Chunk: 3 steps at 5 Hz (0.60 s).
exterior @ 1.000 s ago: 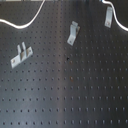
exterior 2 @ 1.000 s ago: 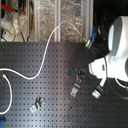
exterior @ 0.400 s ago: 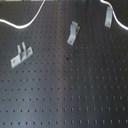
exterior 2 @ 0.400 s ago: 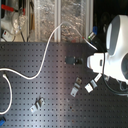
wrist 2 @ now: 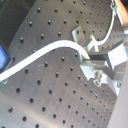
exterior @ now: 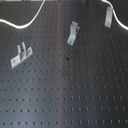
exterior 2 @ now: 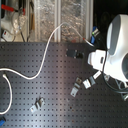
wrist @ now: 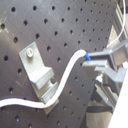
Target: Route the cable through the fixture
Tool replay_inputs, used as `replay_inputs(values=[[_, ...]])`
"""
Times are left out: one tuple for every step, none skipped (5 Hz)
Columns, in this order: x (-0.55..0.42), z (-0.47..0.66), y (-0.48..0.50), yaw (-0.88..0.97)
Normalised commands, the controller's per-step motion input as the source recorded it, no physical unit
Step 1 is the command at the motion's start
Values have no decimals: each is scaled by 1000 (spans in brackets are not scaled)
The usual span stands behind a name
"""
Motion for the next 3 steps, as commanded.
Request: replay_inputs(values=[[-210, -264, 52, 443], [-140, -215, 49, 351], [-107, -404, 53, 309]])
